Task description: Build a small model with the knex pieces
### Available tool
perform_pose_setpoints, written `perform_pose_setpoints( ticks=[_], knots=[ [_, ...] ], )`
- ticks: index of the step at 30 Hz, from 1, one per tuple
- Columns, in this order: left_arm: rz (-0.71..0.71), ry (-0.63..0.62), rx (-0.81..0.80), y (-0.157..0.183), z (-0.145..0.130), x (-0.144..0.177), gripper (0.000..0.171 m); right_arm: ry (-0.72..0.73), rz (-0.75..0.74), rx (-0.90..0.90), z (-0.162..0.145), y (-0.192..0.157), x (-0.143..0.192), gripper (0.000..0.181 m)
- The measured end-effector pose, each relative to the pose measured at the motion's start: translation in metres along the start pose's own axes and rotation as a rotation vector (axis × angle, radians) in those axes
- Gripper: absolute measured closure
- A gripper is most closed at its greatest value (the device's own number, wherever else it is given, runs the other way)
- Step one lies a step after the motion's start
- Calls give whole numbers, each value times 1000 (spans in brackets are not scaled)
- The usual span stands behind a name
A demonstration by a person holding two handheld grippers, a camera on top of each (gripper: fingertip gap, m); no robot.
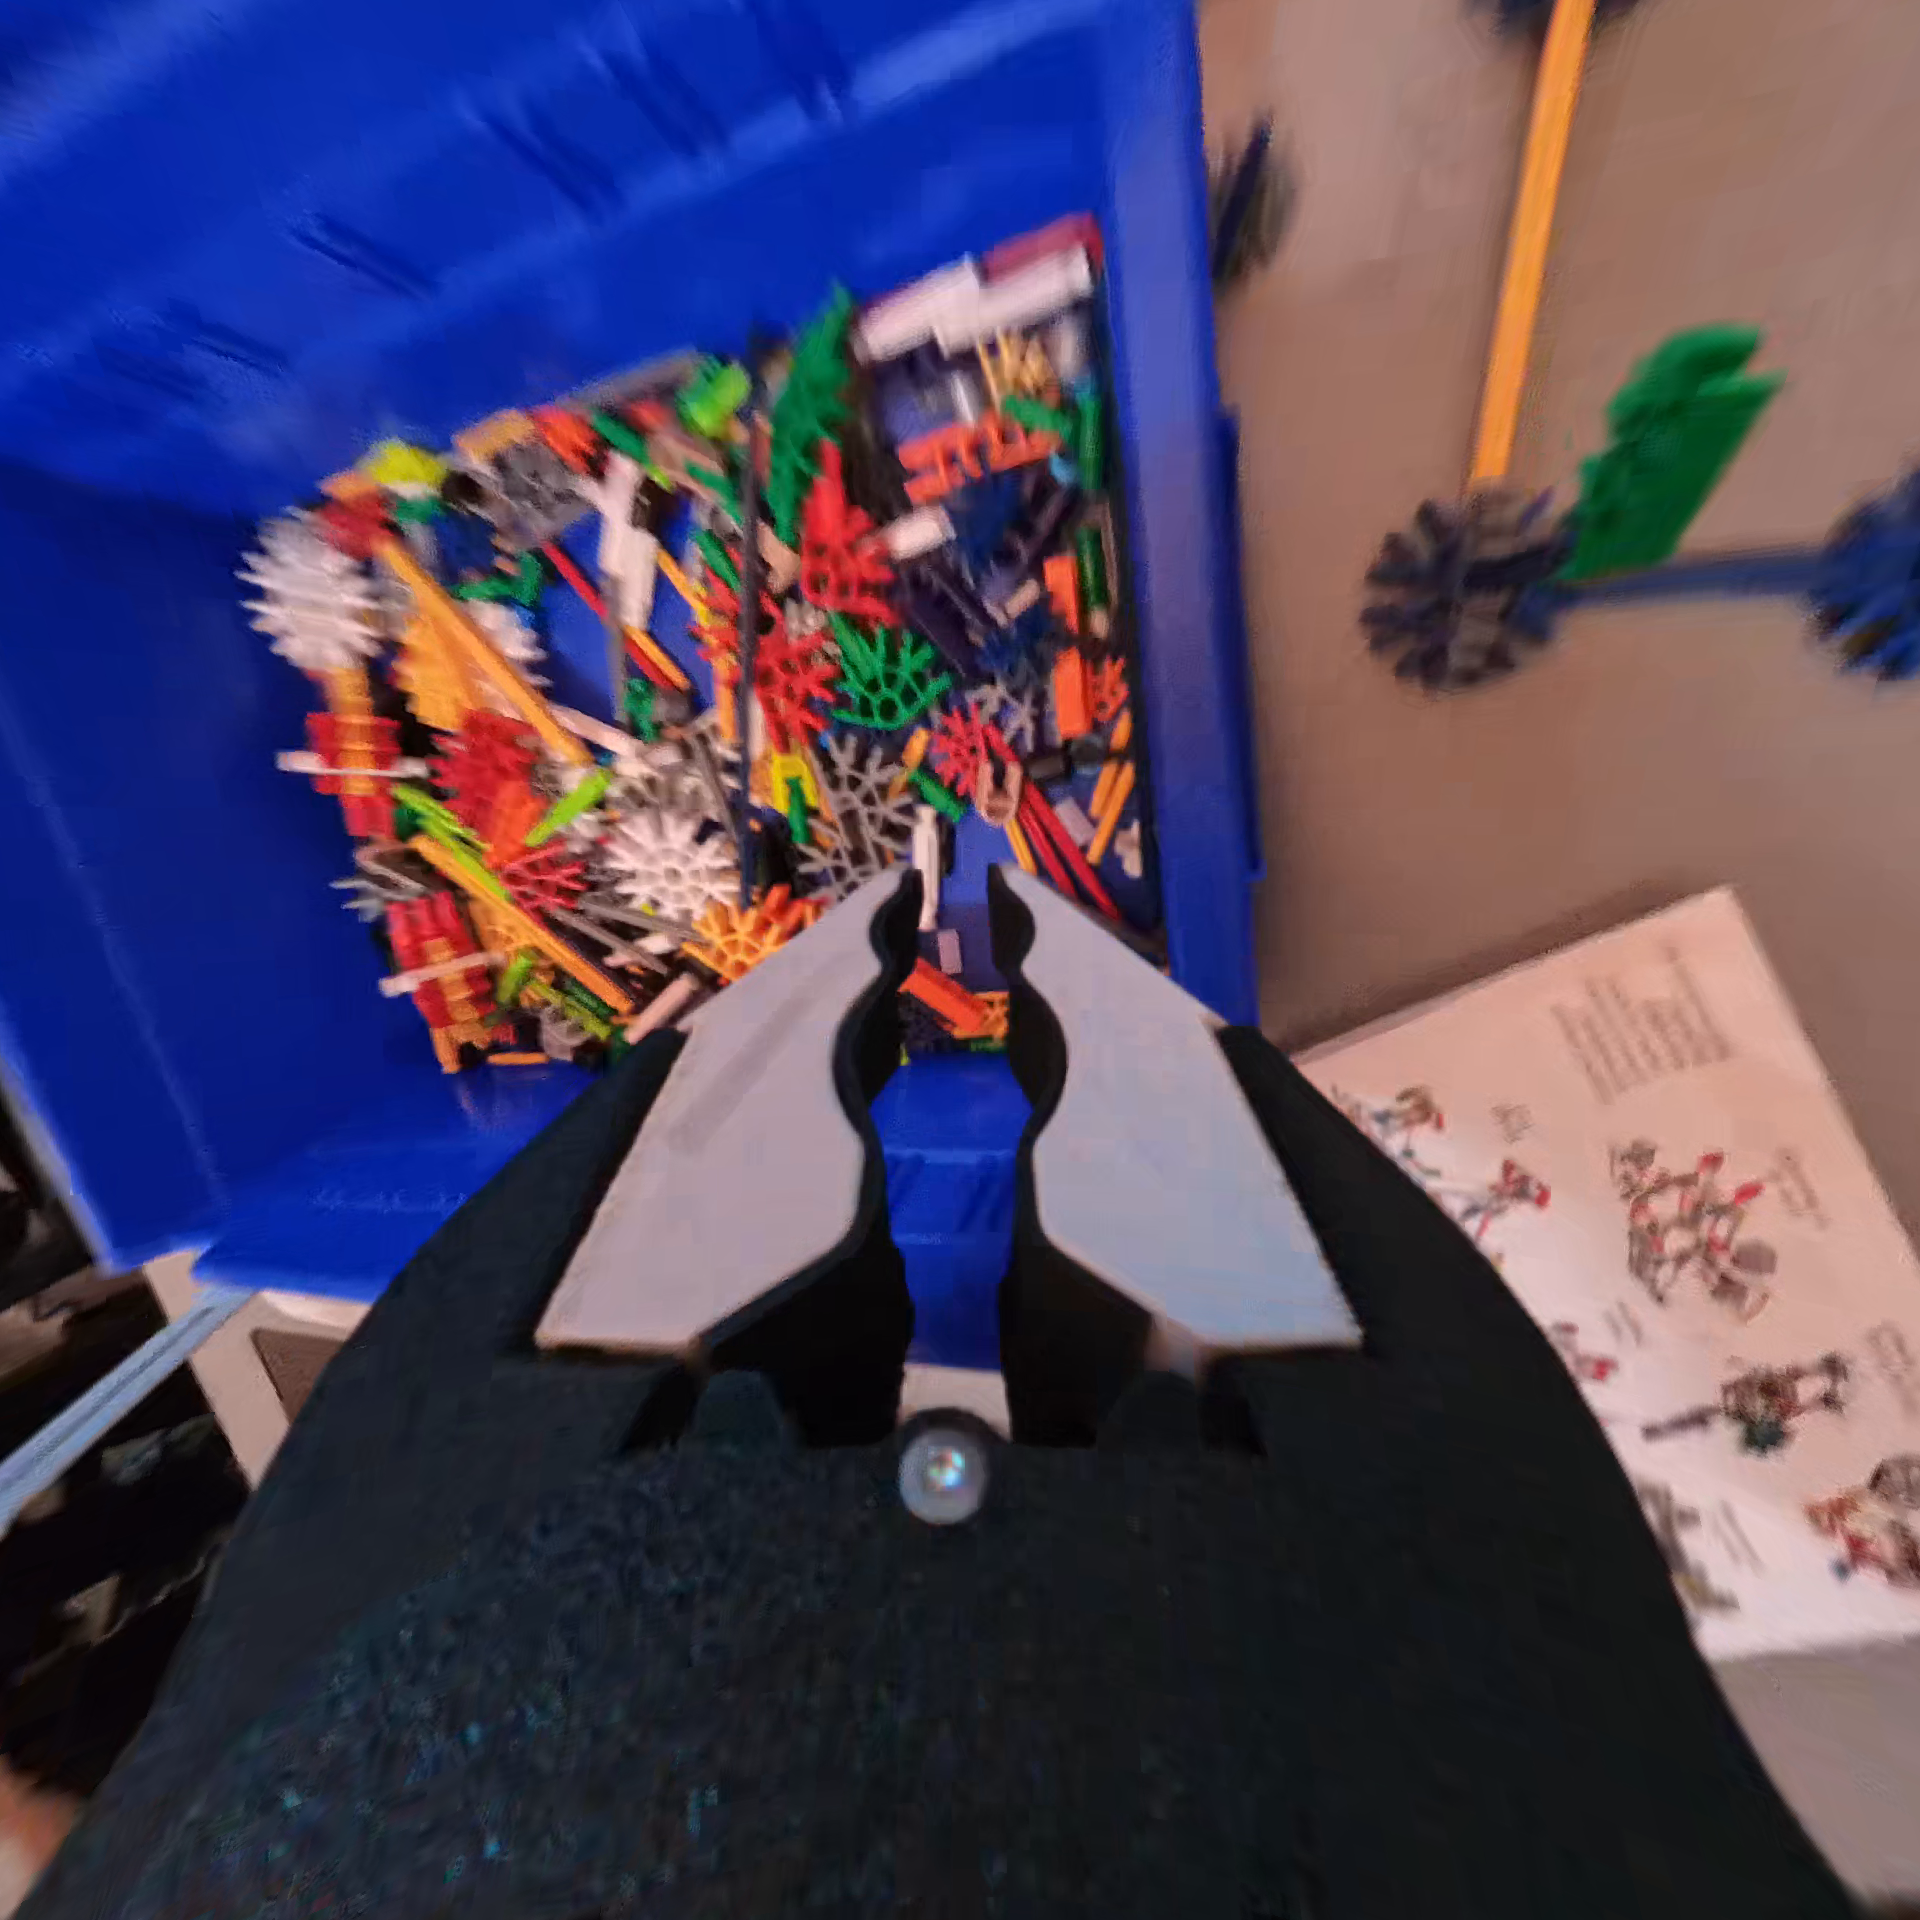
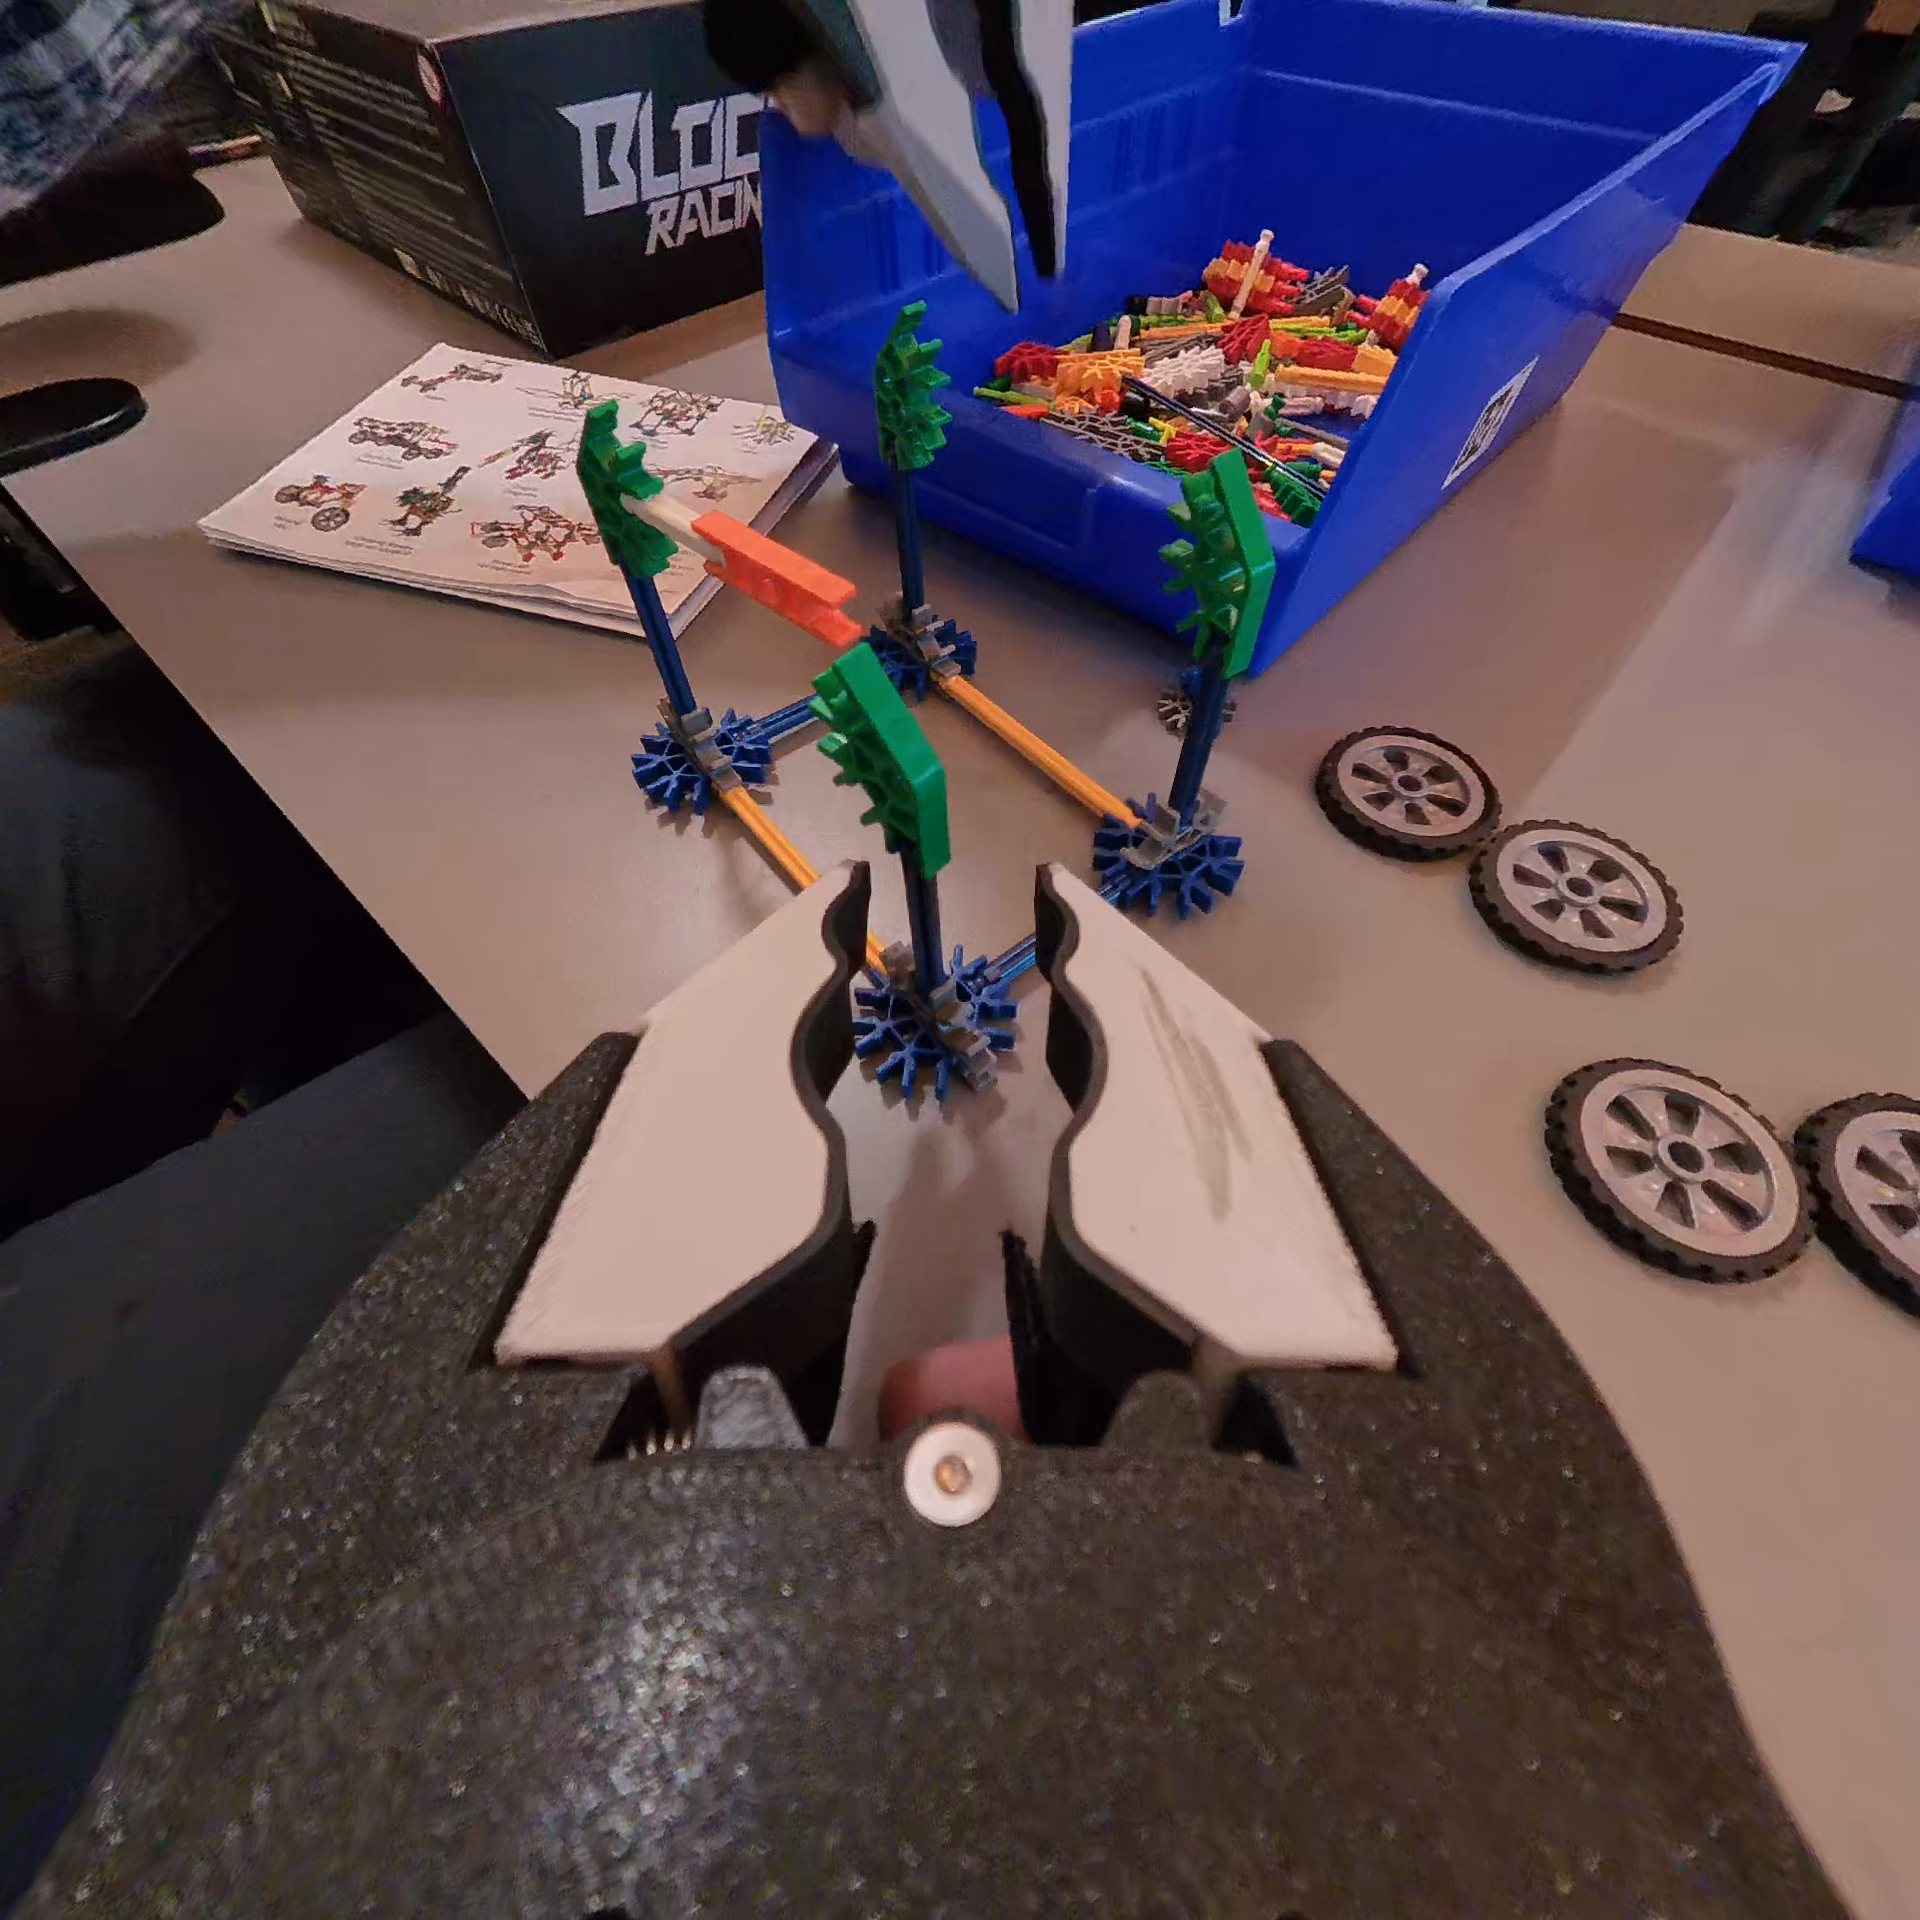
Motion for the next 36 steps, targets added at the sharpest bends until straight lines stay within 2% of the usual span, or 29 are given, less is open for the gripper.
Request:
perform_pose_setpoints(
  ticks=[2,4,7,10,16,27,31,36],
  knots=[
    [-107,-164,-18,9,-14,-19,163,-2,-1,-1,0,0,0,150],
    [-91,-266,-34,-1,-24,-35,164,-4,3,-1,-1,0,0,150],
    [-96,-304,-38,-7,-25,-48,162,-1,11,-6,0,0,0,150],
    [-126,-393,-52,-7,-35,-53,162,0,11,-2,-1,-1,0,150],
    [-123,-484,-93,-15,-37,-59,165,8,13,-2,0,-1,1,151],
    [-72,-390,-120,-11,-27,-55,170,17,20,1,1,-2,2,151],
    [-28,-334,-111,-12,-20,-37,170,21,19,1,1,-2,2,151],
    [27,-213,-85,-5,-4,3,170,36,20,5,3,-2,4,150]
  ],
)
Point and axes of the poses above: each gripper's, where its closed fingertips meet, x back along the fingers, z out of its top, y = z × x across the jaws, the point moved 1 cm from there along x, back along the fingers, and after that the axes turned 1 degree about x, right-handed, at the moved point
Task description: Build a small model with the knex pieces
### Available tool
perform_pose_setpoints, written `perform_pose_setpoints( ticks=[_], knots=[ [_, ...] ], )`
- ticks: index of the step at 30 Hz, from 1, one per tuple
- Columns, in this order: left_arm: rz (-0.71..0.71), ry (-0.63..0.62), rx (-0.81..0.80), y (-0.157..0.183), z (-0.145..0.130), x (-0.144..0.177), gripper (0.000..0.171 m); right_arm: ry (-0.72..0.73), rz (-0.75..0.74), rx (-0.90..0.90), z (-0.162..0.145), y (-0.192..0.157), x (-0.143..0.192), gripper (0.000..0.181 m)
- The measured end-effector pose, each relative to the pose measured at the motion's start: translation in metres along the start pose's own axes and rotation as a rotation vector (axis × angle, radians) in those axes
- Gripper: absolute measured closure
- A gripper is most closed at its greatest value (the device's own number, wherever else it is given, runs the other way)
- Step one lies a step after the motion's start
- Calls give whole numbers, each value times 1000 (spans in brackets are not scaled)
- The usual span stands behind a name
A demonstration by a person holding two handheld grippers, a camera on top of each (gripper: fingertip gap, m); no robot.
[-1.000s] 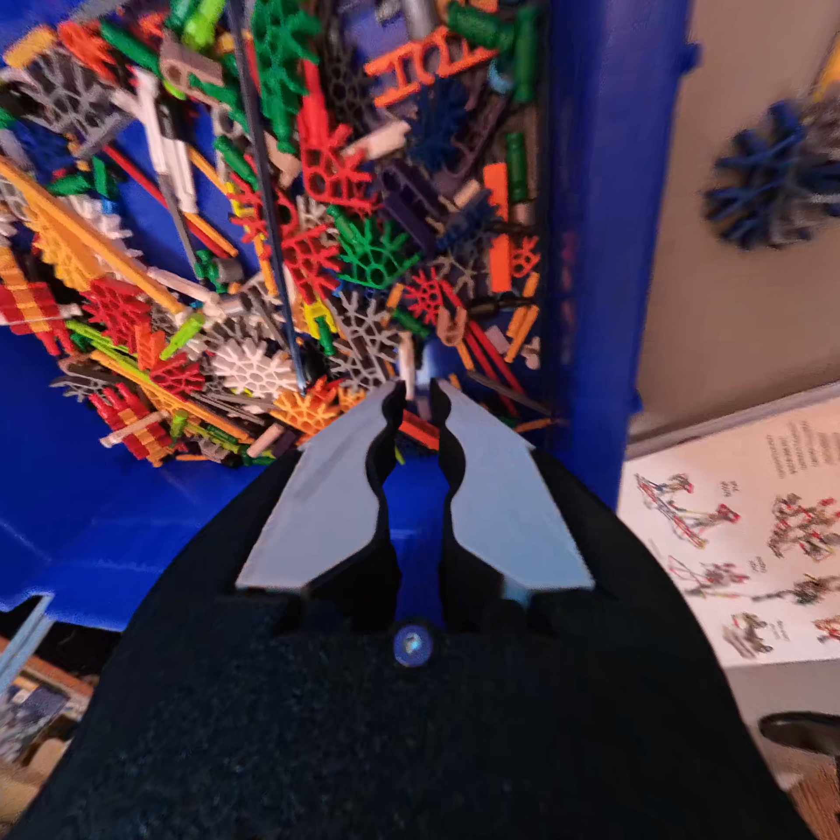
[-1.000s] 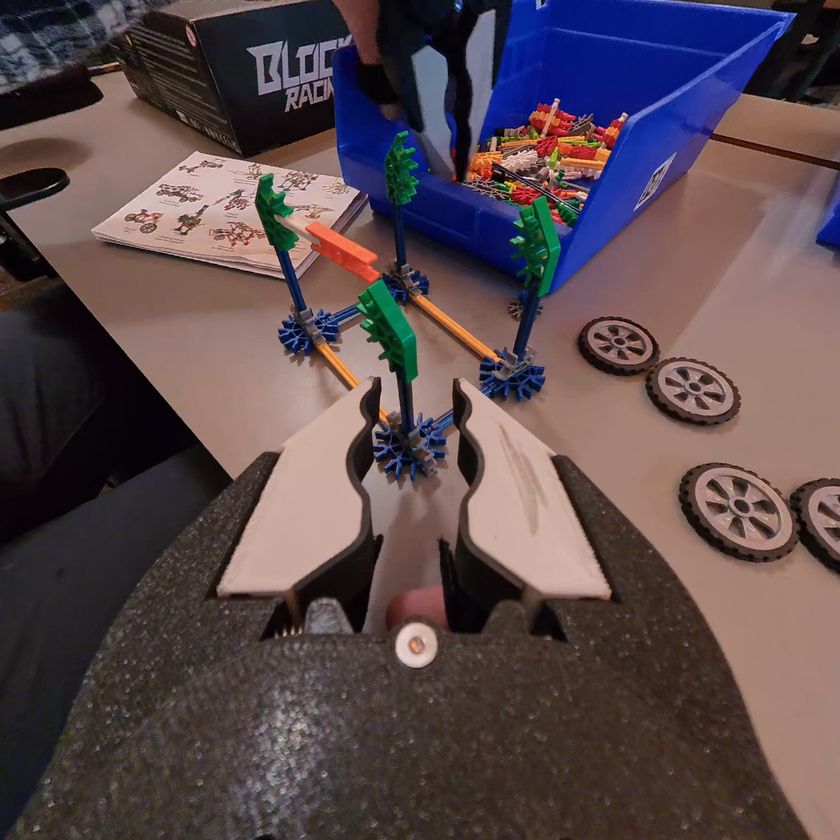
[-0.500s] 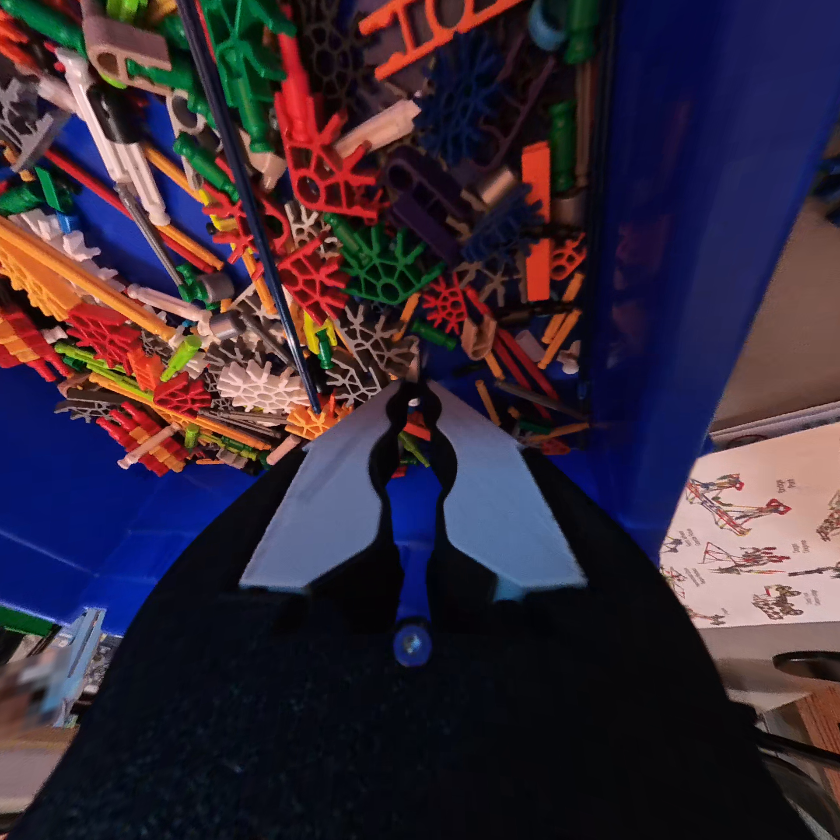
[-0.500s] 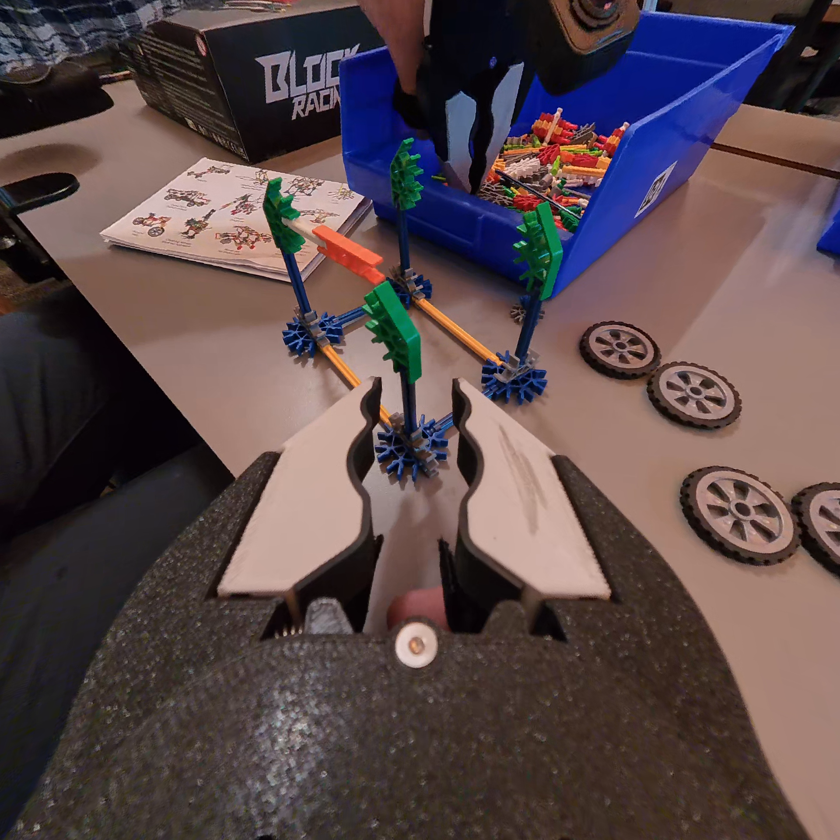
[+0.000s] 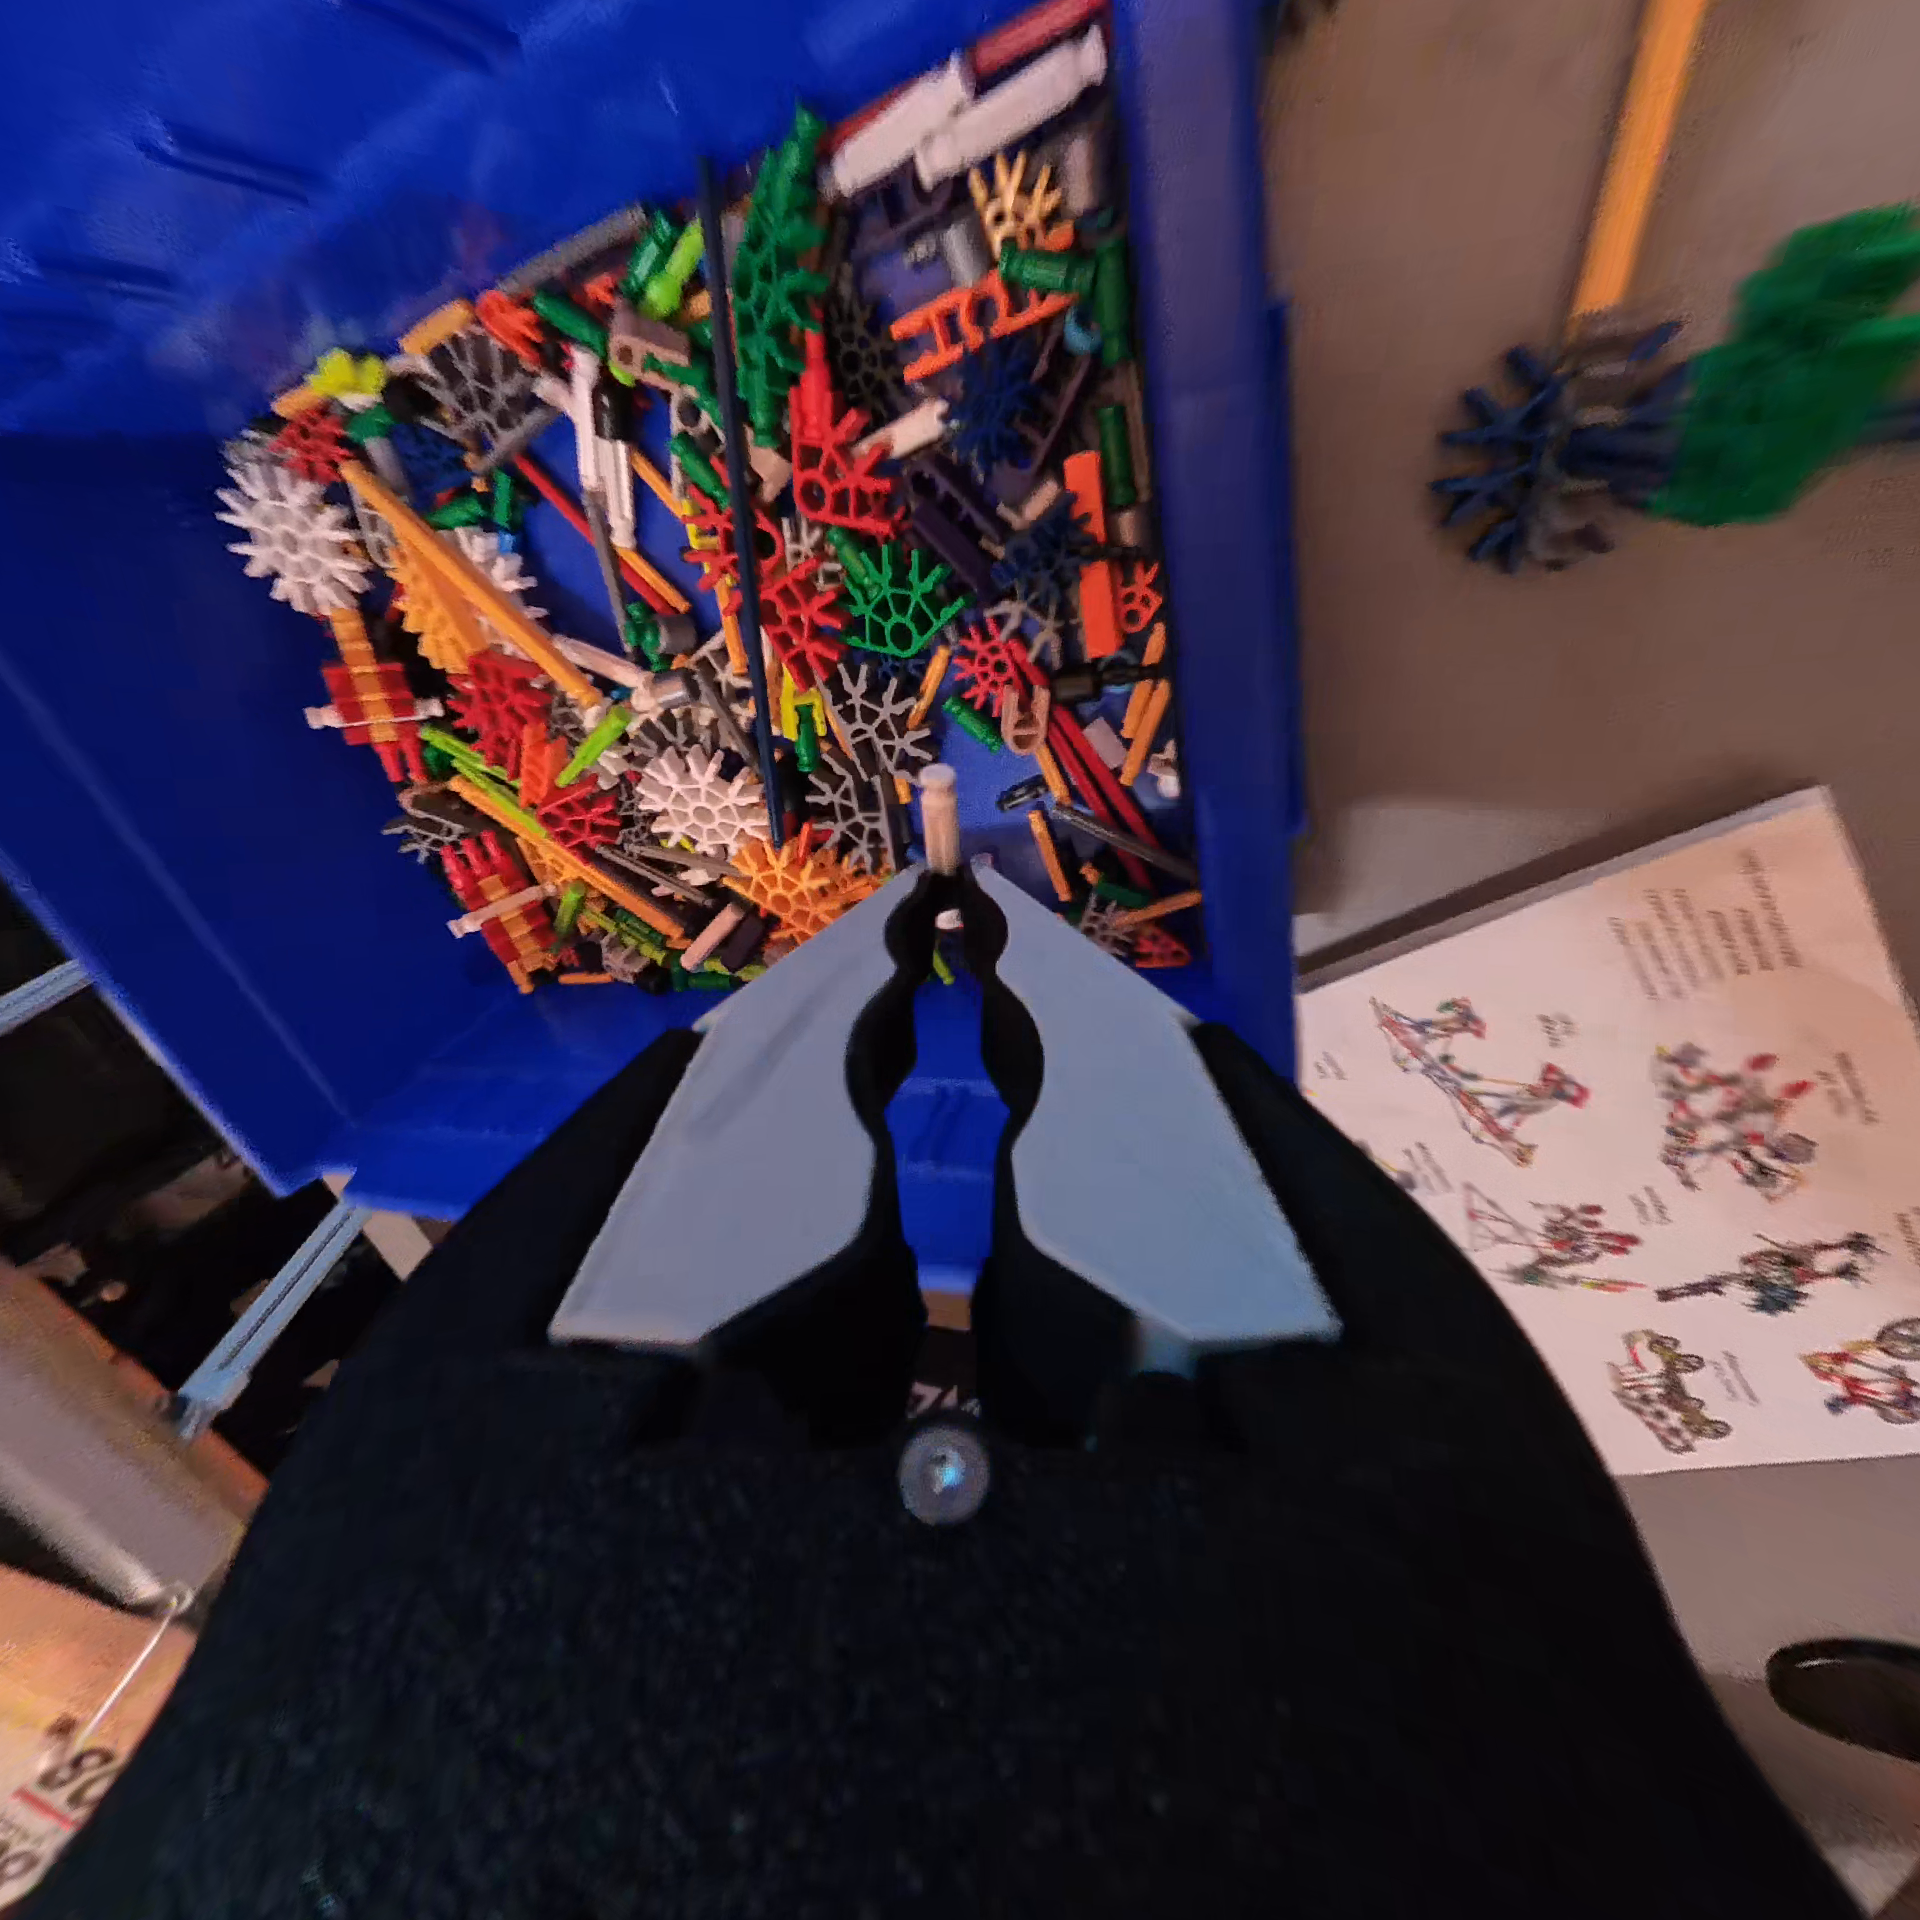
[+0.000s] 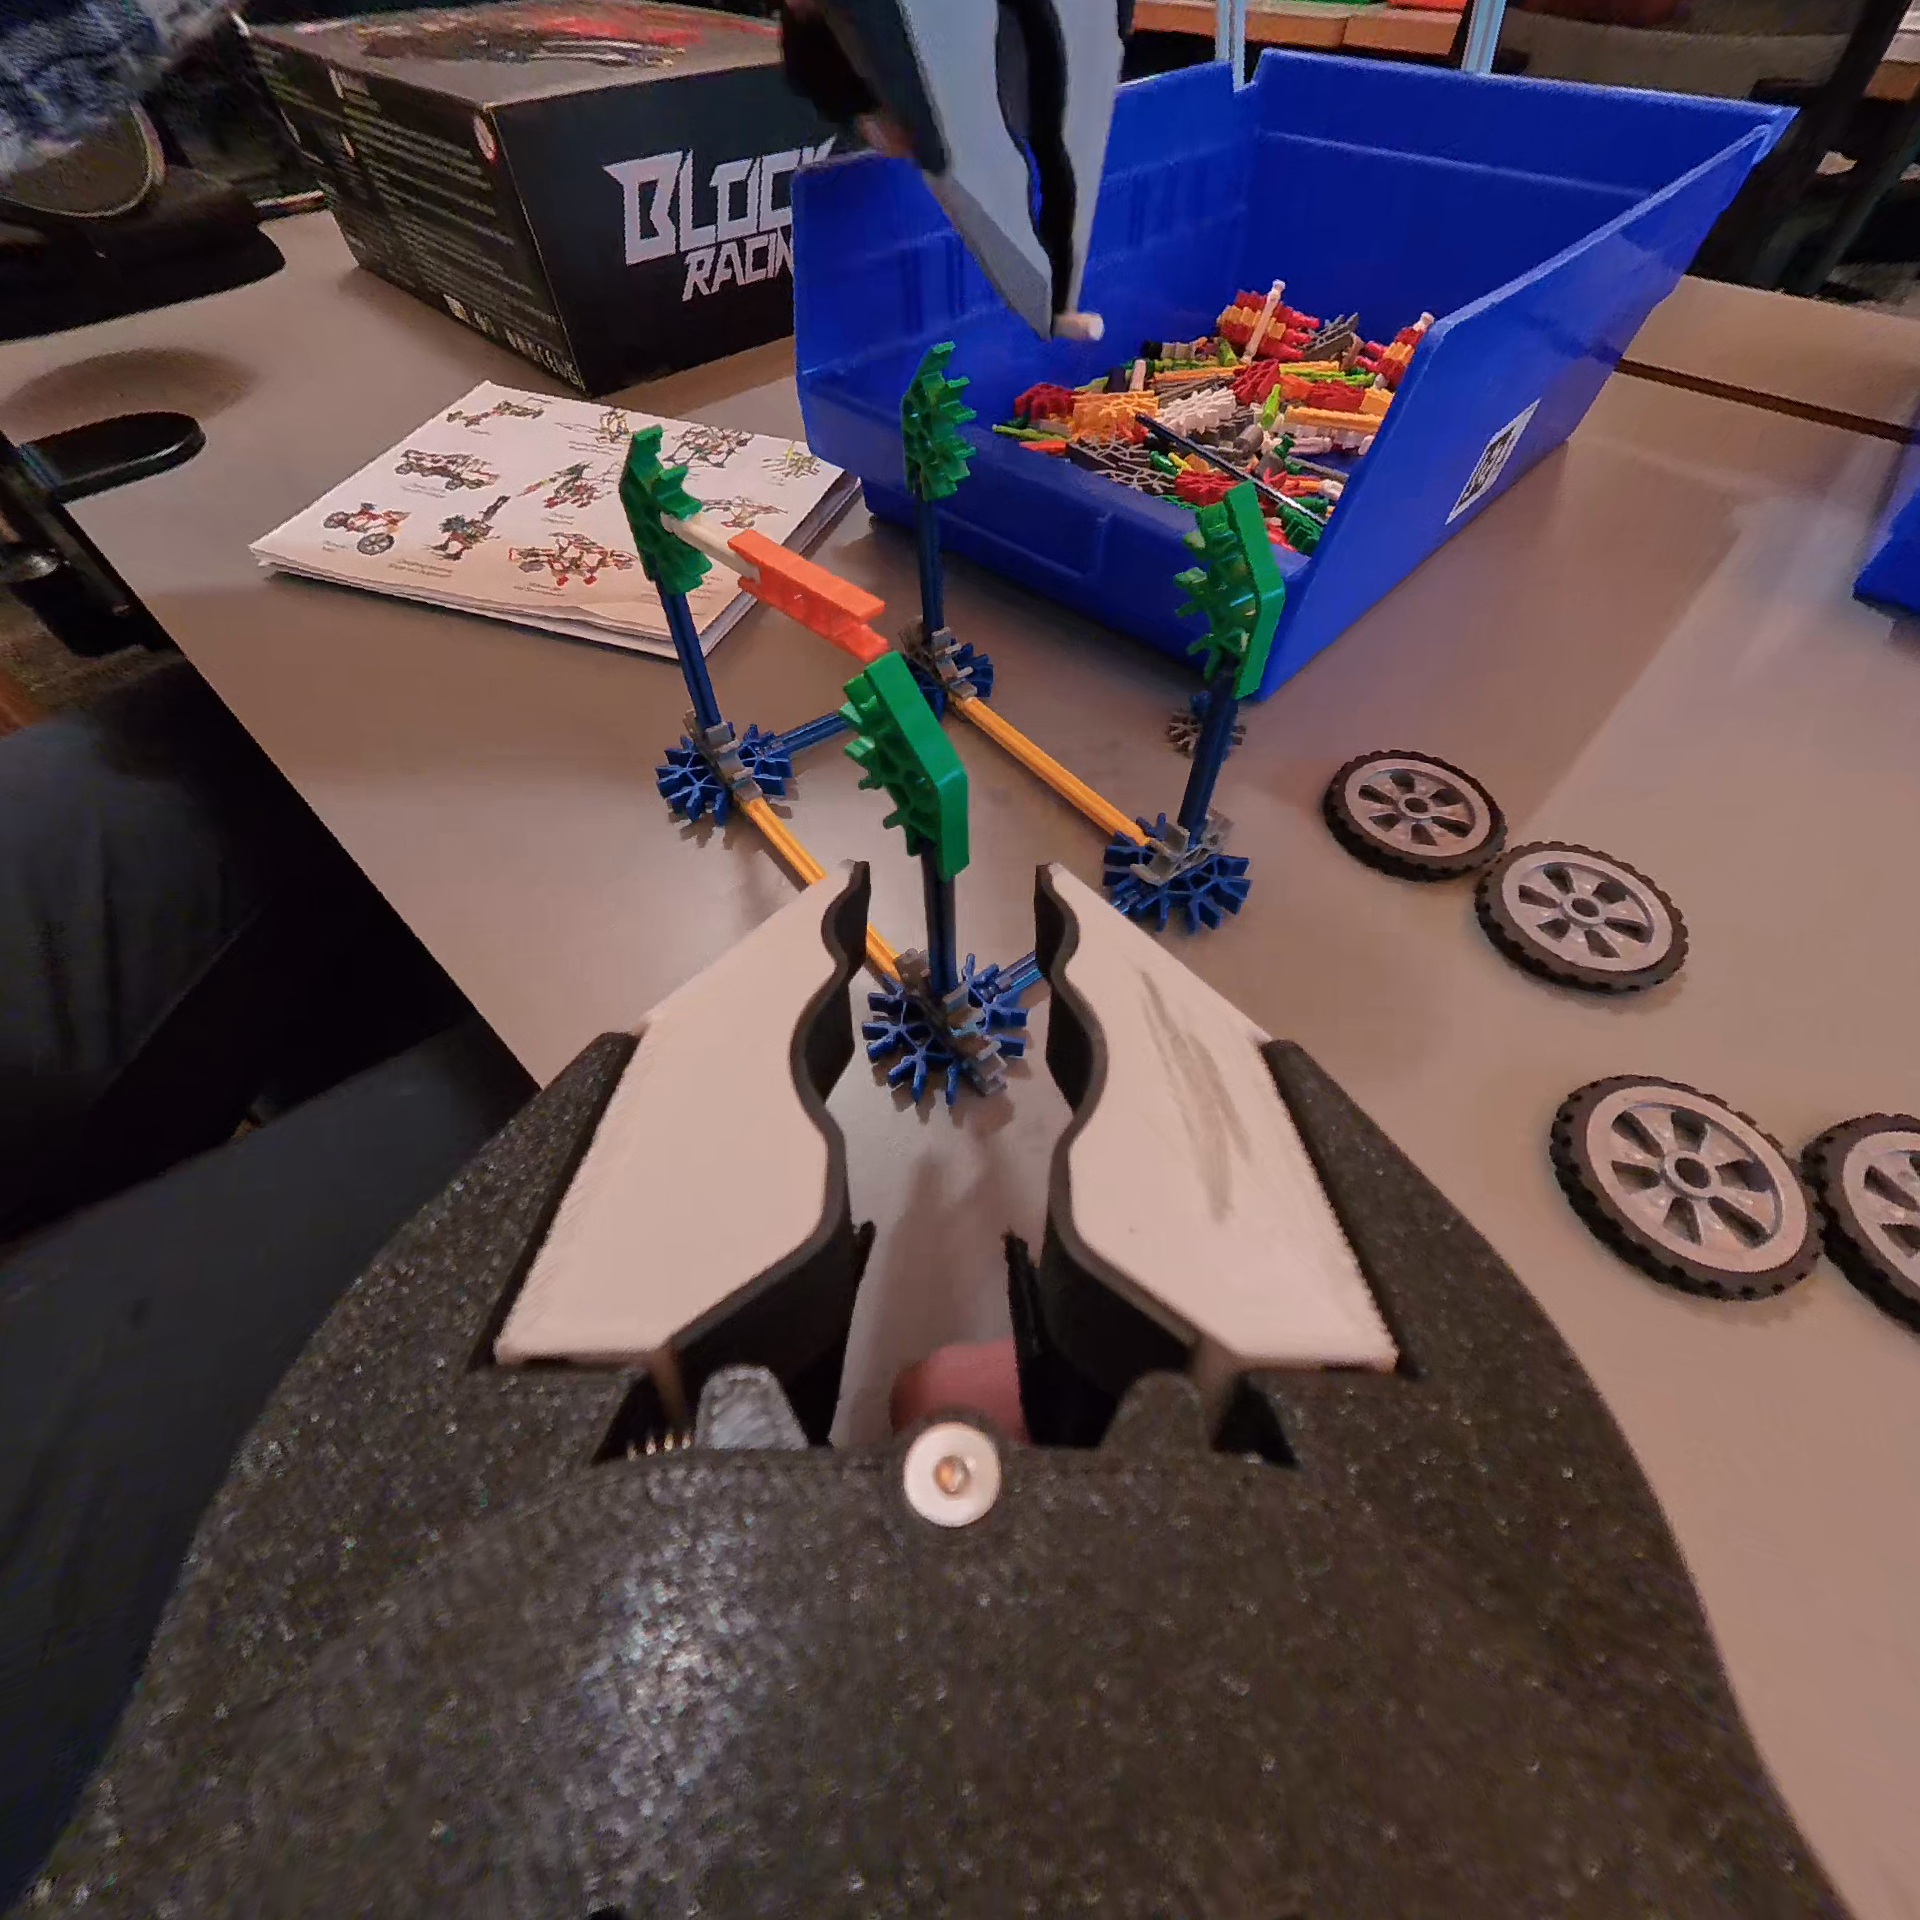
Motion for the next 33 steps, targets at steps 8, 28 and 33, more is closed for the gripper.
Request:
perform_pose_setpoints(
  ticks=[8,28,33],
  knots=[
    [28,297,-41,54,52,84,170,204,-29,-36,27,6,27,146],
    [143,404,-311,145,139,130,171,107,3,116,101,-41,25,178],
    [184,367,-320,140,137,125,171,126,13,116,101,-44,31,169]
  ],
)
Point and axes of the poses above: each gripper's, where its closed fingertips meet, x back along the fingers, z out of its top, y = z × x across the jaws, the point moved 1 cm from there along x, back along the fingers, and after that the axes turned 1 degree about x, right-handed, at the moved point
